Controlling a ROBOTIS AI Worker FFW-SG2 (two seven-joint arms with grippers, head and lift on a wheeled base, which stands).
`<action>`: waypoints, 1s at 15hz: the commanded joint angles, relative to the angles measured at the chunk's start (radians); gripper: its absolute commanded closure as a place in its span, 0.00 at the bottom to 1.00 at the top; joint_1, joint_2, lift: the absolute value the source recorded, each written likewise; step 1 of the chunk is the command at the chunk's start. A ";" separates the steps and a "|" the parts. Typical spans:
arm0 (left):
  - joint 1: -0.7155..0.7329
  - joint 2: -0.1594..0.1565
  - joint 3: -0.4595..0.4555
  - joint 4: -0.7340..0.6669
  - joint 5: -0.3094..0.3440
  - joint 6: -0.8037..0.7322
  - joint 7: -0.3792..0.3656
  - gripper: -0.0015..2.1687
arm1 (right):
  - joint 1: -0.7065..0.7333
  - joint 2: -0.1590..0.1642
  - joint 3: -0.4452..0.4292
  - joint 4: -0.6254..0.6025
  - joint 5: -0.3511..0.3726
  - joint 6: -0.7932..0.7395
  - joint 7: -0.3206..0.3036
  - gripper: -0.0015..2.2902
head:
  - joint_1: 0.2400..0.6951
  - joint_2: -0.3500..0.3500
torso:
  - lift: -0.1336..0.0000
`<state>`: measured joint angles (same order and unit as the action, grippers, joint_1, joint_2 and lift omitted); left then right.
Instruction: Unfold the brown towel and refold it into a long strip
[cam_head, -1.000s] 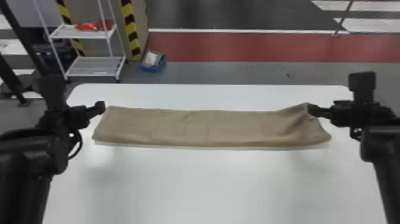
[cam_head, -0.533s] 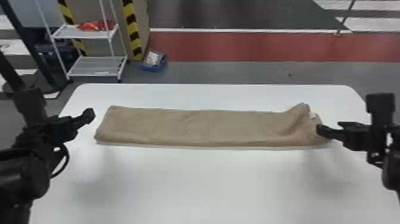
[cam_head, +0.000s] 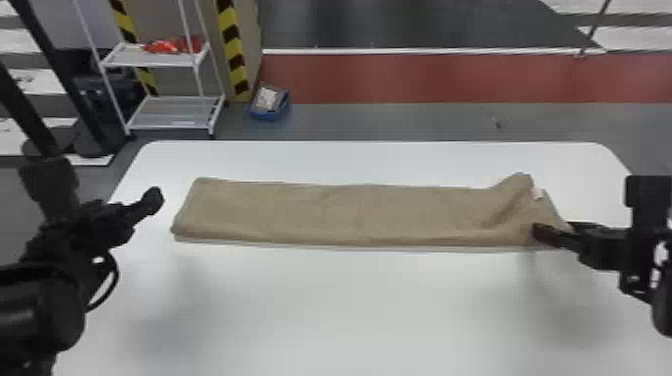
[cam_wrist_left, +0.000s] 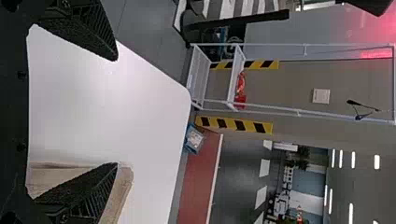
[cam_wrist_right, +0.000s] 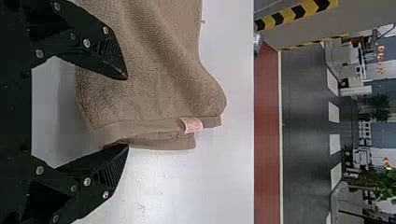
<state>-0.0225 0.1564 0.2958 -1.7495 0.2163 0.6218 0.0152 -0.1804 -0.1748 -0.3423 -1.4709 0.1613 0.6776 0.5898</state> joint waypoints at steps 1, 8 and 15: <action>0.009 -0.001 -0.006 -0.005 0.000 0.000 0.000 0.04 | -0.014 0.009 0.003 -0.002 -0.006 0.006 -0.002 0.19 | 1.00 0.53 | 0.08; 0.026 0.000 -0.003 -0.039 0.000 0.006 0.000 0.04 | -0.083 0.012 0.020 0.040 0.017 0.058 -0.016 0.29 | 1.00 0.54 | 0.08; 0.024 -0.001 -0.018 -0.041 -0.002 0.019 0.000 0.04 | -0.048 0.012 -0.009 -0.006 0.011 0.073 -0.021 0.15 | 1.00 0.52 | 0.08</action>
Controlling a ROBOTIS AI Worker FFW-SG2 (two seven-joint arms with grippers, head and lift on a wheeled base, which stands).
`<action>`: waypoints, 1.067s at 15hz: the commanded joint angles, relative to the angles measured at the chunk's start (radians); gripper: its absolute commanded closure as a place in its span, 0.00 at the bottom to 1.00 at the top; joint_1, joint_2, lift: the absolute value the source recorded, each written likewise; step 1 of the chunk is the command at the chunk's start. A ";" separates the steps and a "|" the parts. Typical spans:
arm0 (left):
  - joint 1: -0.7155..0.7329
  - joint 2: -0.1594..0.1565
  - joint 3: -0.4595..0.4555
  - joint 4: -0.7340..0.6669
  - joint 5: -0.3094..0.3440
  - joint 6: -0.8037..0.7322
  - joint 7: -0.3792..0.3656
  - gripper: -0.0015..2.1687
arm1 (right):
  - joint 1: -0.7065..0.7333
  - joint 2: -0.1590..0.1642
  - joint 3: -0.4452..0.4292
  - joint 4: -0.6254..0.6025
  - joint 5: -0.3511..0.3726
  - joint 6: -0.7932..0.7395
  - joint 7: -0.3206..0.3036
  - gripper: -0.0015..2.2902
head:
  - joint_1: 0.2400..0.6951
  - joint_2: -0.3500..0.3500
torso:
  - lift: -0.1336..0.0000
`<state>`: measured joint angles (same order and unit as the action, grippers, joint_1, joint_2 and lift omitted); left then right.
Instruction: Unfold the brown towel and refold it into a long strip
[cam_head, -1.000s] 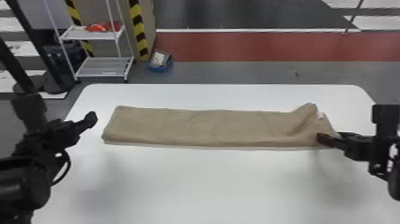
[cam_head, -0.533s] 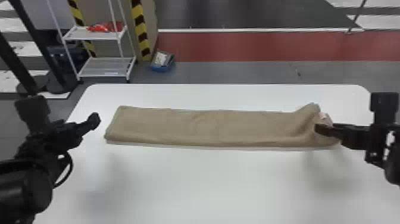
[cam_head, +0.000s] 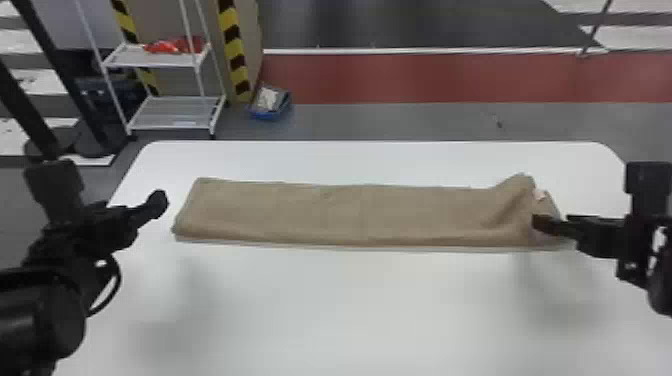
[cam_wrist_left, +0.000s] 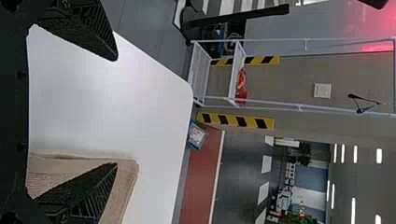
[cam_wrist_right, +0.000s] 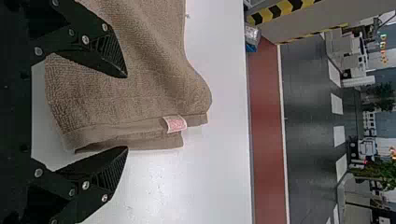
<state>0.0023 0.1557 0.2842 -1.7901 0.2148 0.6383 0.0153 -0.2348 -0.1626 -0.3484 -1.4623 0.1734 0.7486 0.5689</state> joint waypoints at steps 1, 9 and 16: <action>-0.001 -0.001 -0.010 -0.006 0.000 0.002 0.000 0.04 | 0.012 0.000 -0.006 -0.023 -0.002 0.002 -0.003 0.16 | 1.00 0.52 | 0.08; 0.016 0.001 -0.011 -0.028 0.000 0.008 0.000 0.04 | -0.034 -0.003 0.017 0.037 0.015 0.008 -0.004 0.29 | 1.00 0.51 | 0.08; 0.028 -0.001 -0.016 -0.055 0.000 0.033 0.000 0.04 | -0.004 -0.005 0.000 -0.015 0.012 0.039 -0.004 0.21 | 1.00 0.50 | 0.08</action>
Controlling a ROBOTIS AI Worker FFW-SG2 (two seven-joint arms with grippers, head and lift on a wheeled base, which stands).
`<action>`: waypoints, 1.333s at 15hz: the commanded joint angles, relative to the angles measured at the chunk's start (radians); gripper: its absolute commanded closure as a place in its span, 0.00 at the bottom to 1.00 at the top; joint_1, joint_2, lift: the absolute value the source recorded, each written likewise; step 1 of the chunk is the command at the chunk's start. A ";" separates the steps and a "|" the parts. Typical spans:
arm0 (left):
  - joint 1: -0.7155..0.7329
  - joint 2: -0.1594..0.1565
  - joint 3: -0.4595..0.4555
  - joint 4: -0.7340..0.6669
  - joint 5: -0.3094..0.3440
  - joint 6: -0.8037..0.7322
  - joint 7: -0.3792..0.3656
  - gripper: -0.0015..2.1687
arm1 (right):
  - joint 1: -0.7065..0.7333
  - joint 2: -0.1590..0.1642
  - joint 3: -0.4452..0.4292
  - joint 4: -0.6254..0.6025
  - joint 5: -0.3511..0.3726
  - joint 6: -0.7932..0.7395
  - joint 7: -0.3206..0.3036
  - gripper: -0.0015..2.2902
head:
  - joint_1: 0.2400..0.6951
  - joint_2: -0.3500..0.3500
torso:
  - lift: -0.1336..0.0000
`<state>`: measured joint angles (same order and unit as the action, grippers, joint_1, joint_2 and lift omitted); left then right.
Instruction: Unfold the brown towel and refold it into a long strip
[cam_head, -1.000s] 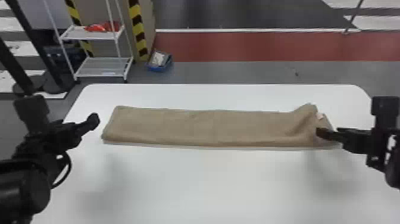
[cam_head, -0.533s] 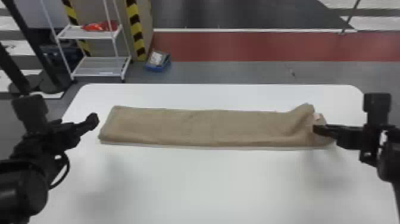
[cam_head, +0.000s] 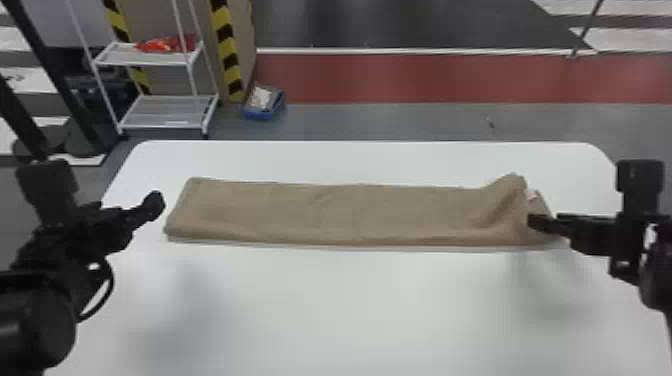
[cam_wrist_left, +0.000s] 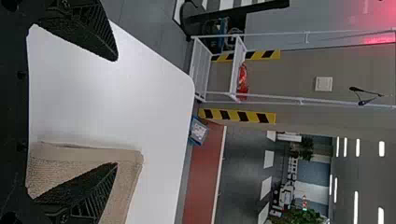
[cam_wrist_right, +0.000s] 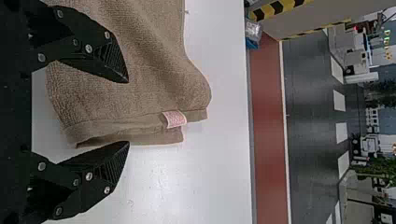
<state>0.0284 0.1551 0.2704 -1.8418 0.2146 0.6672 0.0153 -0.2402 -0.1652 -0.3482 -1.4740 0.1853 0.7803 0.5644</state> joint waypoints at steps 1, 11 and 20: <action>0.004 0.001 -0.002 -0.005 0.000 0.004 0.000 0.04 | -0.002 -0.004 0.006 -0.003 0.003 0.008 0.000 0.21 | 1.00 0.50 | 0.08; 0.027 0.001 0.000 -0.042 0.000 0.041 0.000 0.04 | -0.008 -0.008 -0.009 0.017 -0.006 0.029 0.008 0.46 | 1.00 0.50 | 0.08; 0.047 -0.002 -0.003 -0.071 0.000 0.053 0.000 0.04 | 0.127 -0.007 -0.124 -0.167 -0.110 -0.002 0.032 0.53 | 1.00 0.44 | 0.08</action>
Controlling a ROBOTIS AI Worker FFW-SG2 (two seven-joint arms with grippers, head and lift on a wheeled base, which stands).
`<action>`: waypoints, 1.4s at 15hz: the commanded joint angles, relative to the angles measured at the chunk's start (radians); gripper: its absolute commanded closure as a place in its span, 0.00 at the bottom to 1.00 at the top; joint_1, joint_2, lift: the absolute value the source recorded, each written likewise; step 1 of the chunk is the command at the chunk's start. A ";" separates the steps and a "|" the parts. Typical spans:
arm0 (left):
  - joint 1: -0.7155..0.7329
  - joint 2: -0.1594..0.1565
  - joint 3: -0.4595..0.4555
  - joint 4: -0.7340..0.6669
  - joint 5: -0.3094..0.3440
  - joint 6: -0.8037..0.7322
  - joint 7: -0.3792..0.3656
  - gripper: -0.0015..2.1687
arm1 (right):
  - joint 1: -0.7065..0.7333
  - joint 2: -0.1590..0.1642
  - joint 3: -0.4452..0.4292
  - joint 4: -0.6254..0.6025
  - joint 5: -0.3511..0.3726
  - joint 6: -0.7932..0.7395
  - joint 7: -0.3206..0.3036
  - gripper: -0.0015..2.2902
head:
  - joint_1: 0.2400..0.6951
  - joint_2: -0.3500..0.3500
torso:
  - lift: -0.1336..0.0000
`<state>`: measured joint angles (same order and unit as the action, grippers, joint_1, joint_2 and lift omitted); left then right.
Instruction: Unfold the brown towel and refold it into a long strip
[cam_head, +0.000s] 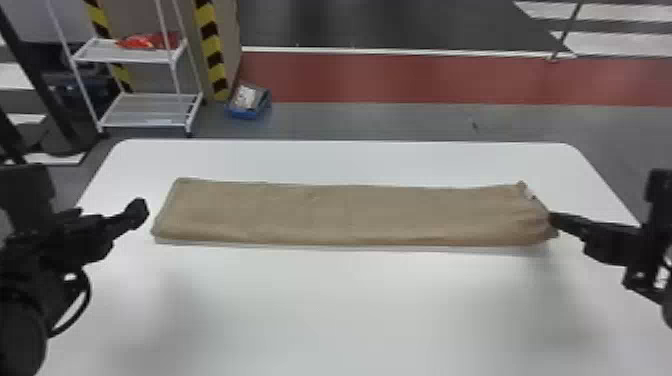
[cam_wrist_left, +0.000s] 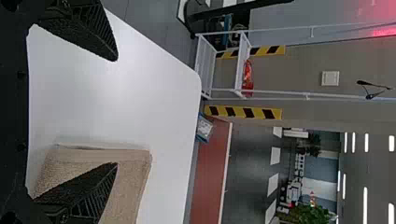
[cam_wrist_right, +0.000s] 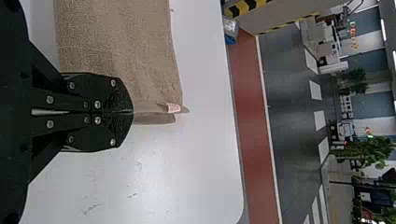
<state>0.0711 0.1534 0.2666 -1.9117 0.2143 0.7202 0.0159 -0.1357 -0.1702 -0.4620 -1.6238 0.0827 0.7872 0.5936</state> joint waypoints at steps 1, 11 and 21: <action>0.006 0.000 -0.001 -0.003 0.000 0.000 -0.001 0.04 | 0.025 -0.005 -0.009 -0.016 0.002 -0.015 0.008 0.53 | 1.00 0.44 | 0.08; 0.013 0.000 -0.003 -0.018 0.000 -0.003 -0.019 0.04 | 0.053 -0.008 -0.027 0.073 0.043 -0.303 -0.038 0.06 | 1.00 0.39 | 0.08; 0.010 0.003 -0.018 0.025 0.000 -0.040 -0.132 0.04 | 0.031 -0.012 -0.026 0.085 0.040 -0.395 0.032 0.09 | 1.00 0.36 | 0.08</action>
<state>0.0808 0.1551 0.2489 -1.8907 0.2153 0.6795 -0.1058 -0.0934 -0.1798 -0.4900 -1.5399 0.1139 0.3704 0.6222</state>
